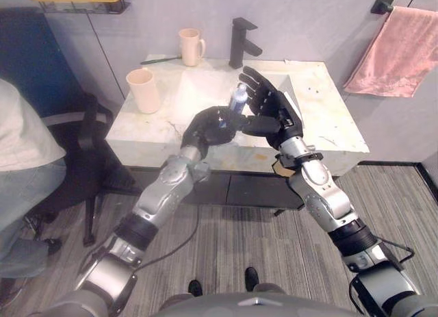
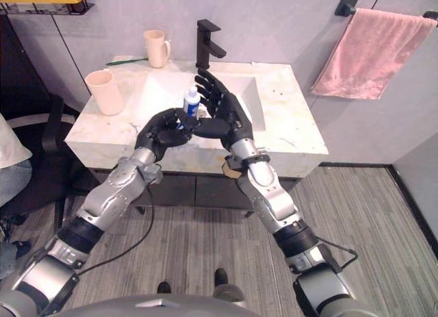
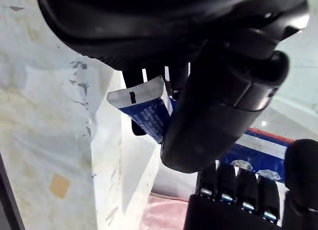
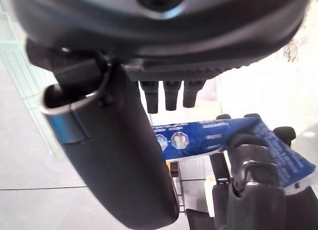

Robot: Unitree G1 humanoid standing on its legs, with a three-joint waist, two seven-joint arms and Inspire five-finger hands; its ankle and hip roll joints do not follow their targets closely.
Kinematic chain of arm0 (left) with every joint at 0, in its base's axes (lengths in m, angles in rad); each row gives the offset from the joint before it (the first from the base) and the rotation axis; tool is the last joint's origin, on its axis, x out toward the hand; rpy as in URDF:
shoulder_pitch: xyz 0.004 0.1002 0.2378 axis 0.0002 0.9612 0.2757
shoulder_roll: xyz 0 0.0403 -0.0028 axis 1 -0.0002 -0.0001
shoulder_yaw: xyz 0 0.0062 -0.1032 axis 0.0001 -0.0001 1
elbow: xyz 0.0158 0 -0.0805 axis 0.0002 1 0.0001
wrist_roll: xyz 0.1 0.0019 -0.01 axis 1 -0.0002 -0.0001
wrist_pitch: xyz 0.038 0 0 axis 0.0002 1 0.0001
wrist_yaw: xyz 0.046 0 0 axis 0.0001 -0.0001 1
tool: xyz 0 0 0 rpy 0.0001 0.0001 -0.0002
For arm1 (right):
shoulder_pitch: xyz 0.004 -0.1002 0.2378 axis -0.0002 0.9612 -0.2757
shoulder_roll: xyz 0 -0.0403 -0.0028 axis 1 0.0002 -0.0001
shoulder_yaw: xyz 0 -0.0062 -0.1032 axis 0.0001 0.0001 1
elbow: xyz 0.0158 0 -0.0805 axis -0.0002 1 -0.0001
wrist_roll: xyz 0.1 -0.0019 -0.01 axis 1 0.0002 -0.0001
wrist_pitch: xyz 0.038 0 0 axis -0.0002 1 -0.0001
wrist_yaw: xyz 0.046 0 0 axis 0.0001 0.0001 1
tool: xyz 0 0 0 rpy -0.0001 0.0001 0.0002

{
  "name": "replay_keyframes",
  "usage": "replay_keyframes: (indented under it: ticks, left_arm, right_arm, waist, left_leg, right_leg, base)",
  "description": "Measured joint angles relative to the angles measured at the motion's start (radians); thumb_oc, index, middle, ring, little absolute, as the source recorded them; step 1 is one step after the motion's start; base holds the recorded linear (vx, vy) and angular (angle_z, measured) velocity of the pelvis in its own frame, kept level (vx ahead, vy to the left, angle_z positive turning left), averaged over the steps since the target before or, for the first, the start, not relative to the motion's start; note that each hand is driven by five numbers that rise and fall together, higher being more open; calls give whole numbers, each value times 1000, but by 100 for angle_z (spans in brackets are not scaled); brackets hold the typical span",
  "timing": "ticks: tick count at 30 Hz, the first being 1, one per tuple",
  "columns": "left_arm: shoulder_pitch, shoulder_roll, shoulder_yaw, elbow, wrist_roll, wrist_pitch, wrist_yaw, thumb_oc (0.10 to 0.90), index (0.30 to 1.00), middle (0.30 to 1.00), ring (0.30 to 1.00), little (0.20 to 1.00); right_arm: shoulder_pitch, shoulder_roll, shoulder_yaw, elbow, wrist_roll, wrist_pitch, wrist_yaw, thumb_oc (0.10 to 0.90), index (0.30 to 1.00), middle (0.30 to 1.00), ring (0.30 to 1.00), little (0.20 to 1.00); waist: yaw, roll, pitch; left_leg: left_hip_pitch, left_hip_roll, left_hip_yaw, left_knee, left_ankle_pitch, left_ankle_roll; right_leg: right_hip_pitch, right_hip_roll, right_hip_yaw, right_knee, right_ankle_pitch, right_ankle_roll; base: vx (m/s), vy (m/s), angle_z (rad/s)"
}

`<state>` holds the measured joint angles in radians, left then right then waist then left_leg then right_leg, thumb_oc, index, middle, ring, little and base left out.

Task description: Organize the bathroom.

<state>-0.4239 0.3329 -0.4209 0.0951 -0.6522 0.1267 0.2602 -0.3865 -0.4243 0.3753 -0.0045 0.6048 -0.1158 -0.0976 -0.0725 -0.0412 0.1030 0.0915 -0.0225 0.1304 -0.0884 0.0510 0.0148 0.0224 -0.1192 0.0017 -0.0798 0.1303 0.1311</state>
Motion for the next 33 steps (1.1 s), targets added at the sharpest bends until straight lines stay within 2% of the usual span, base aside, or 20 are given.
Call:
replay_keyframes:
  ticks: [7,20,21,22,23,24,25,26,27,28,29,30,31,33]
  left_arm:
    - [0,0,0,28,1,0,15,400,300,300,300,300]
    - [0,0,1,29,1,-2,21,400,300,300,300,300]
    - [0,0,1,29,1,-2,21,400,300,300,300,300]
    - [0,0,1,29,1,-2,21,400,300,300,300,300]
    - [0,0,1,29,1,-3,21,400,300,300,300,300]
    - [0,0,1,29,1,-3,21,400,300,300,300,300]
    - [0,0,1,29,1,-3,21,400,300,300,300,300]
    - [0,0,1,29,1,-3,21,400,300,300,300,300]
    - [0,0,1,29,1,-3,21,400,300,300,300,300]
    - [0,0,1,29,1,-4,21,400,300,300,300,300]
    - [0,0,1,29,1,-4,21,400,300,300,300,300]
    - [0,-1,1,29,1,-5,21,400,300,300,300,300]
    - [0,-1,1,29,1,-6,20,400,300,300,300,300]
    - [0,0,1,29,1,-8,18,400,300,300,300,300]
  right_arm:
    - [9,0,0,0,1,-1,7,800,900,900,900,900]
    - [64,1,19,0,1,-1,48,800,900,900,900,900]
    - [64,1,20,0,1,-1,48,765,848,848,848,848]
    - [64,1,20,0,1,-1,48,765,848,848,848,848]
    - [64,1,20,0,1,-1,48,676,714,714,714,714]
    - [64,1,20,0,1,-1,48,665,698,698,698,698]
    - [64,1,20,0,1,-1,48,704,756,756,756,756]
    - [64,1,20,0,1,-1,48,704,756,756,756,756]
    - [64,1,20,0,1,-1,47,737,806,806,806,806]
    - [64,1,20,0,1,-1,44,725,787,787,787,787]
    - [64,1,20,0,1,-1,44,676,714,714,714,714]
    - [64,1,20,0,0,-1,44,664,695,695,695,695]
    - [64,1,20,0,0,-1,41,596,594,594,594,594]
    - [63,1,18,0,0,-1,26,554,531,531,531,531]
  waist:
    - [-15,2,1]
    - [-15,2,1]
    - [-14,2,1]
    - [-14,2,1]
    - [-13,2,1]
    - [-13,2,1]
    - [-12,2,1]
    - [-12,2,1]
    - [-12,2,1]
    - [-11,2,1]
    - [-12,2,1]
    - [-11,2,1]
    - [-10,2,1]
    - [-9,2,1]
  left_leg:
    - [0,0,2,0,0,0]
    - [0,1,3,0,0,0]
    - [0,1,3,0,0,0]
    - [0,1,3,0,0,0]
    - [0,1,3,0,0,0]
    - [0,1,3,0,0,0]
    - [0,1,3,0,0,0]
    - [0,1,2,0,0,0]
    - [0,1,2,0,0,0]
    - [0,1,2,0,0,0]
    - [0,1,2,0,0,0]
    - [0,1,2,0,0,0]
    - [0,1,2,0,0,0]
    - [0,1,2,0,0,0]
  right_leg:
    - [-1,0,2,0,0,0]
    - [-1,1,3,0,0,0]
    - [-1,1,2,0,0,0]
    - [-1,1,2,0,0,0]
    - [-1,0,2,0,0,0]
    - [-1,0,2,0,0,0]
    - [-1,0,2,0,0,0]
    - [-1,0,1,0,0,0]
    - [-1,0,1,0,0,0]
    - [-1,0,1,0,0,0]
    - [-1,0,1,0,0,0]
    - [-1,0,1,0,0,0]
    - [-1,0,1,0,0,0]
    - [-1,0,1,0,0,0]
  base:
    - [0,0,0]
    - [0,0,0]
    - [0,0,0]
    - [0,0,0]
    - [0,0,0]
    - [0,0,0]
    - [0,0,0]
    - [0,0,0]
    - [0,0,0]
    - [0,0,0]
    - [0,0,0]
    - [0,0,0]
    - [0,0,0]
    - [0,0,0]
